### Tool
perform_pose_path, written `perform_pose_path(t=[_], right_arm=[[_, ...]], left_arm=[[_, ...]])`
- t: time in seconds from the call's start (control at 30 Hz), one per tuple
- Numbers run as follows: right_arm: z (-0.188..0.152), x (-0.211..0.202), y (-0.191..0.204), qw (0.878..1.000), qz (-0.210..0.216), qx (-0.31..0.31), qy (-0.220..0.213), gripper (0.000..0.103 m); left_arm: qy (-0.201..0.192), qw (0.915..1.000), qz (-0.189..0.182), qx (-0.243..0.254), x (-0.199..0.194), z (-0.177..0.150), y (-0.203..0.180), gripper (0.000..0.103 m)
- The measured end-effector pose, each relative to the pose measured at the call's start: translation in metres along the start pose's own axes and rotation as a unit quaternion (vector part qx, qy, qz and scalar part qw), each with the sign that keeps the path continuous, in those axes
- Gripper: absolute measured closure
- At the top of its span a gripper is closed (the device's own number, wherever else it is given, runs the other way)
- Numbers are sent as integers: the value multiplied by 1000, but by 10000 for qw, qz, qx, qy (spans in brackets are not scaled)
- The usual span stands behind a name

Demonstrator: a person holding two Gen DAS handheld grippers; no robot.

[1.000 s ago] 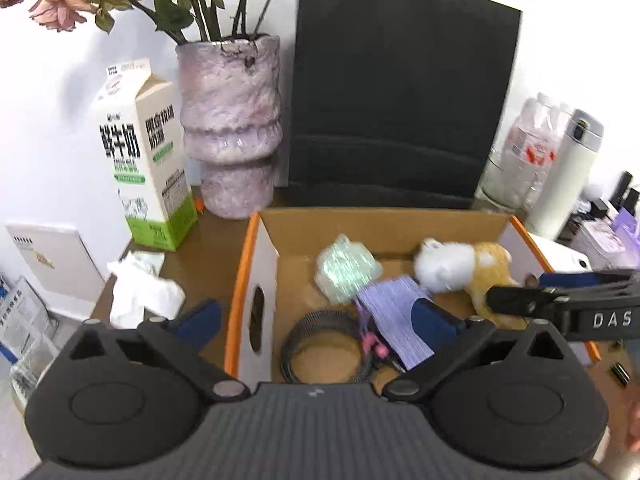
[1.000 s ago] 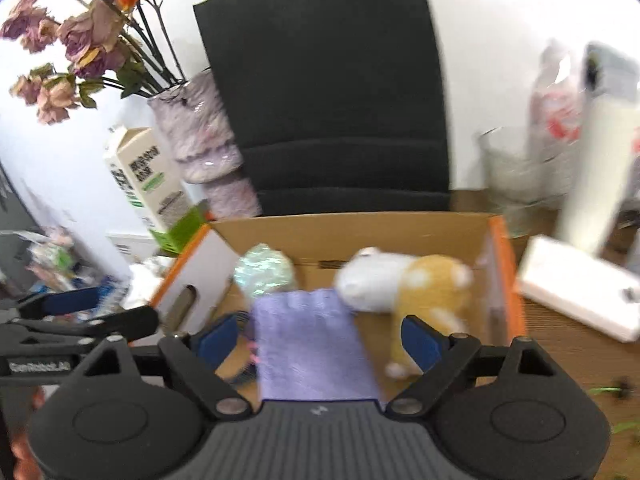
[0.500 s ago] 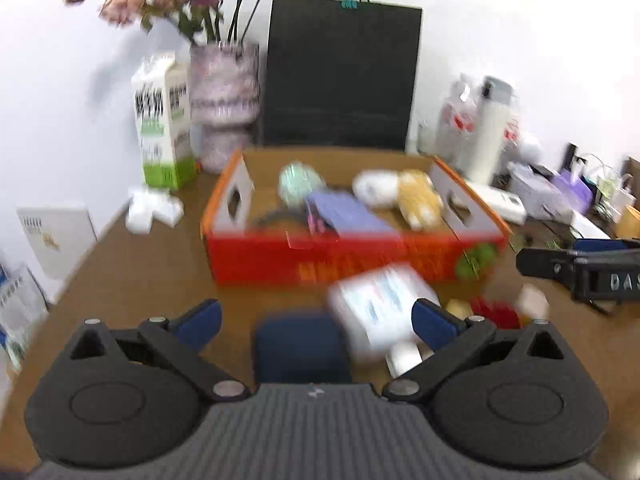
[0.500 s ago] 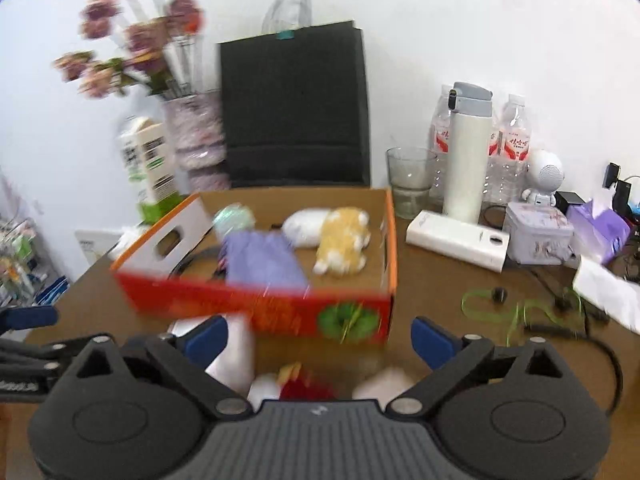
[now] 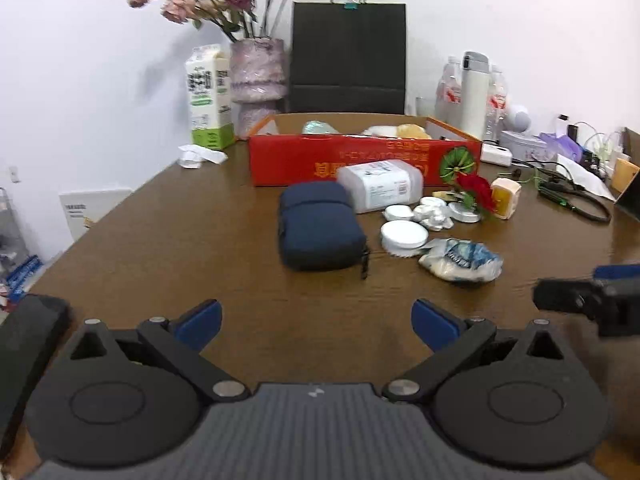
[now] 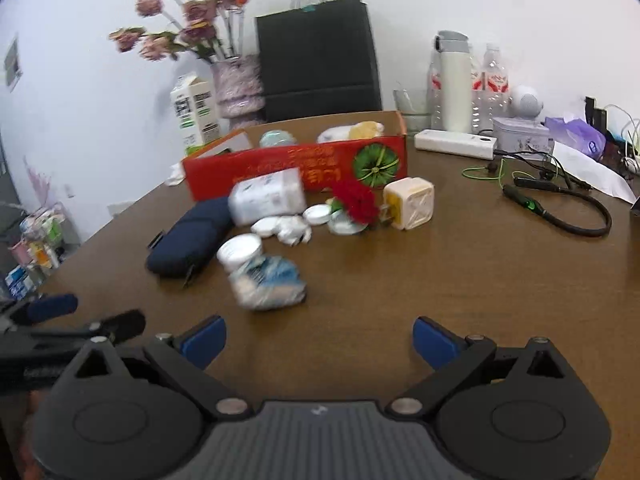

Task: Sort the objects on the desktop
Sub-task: 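Grasp the blue wrapper with the right gripper while the left gripper grasps the navy case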

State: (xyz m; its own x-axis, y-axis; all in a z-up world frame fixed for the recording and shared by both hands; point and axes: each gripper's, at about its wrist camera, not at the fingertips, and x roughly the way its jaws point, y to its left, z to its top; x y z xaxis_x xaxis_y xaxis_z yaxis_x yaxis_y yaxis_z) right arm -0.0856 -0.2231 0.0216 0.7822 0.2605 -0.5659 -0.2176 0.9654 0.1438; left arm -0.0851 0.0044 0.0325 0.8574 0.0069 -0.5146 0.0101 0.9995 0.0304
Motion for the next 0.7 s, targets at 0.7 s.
perform_pose_path(t=[0.7], right_arm=[[25,41,23,9952,368,-855,317,24]], left_arm=[[228,9997,-59,-8,42,35,4,0]])
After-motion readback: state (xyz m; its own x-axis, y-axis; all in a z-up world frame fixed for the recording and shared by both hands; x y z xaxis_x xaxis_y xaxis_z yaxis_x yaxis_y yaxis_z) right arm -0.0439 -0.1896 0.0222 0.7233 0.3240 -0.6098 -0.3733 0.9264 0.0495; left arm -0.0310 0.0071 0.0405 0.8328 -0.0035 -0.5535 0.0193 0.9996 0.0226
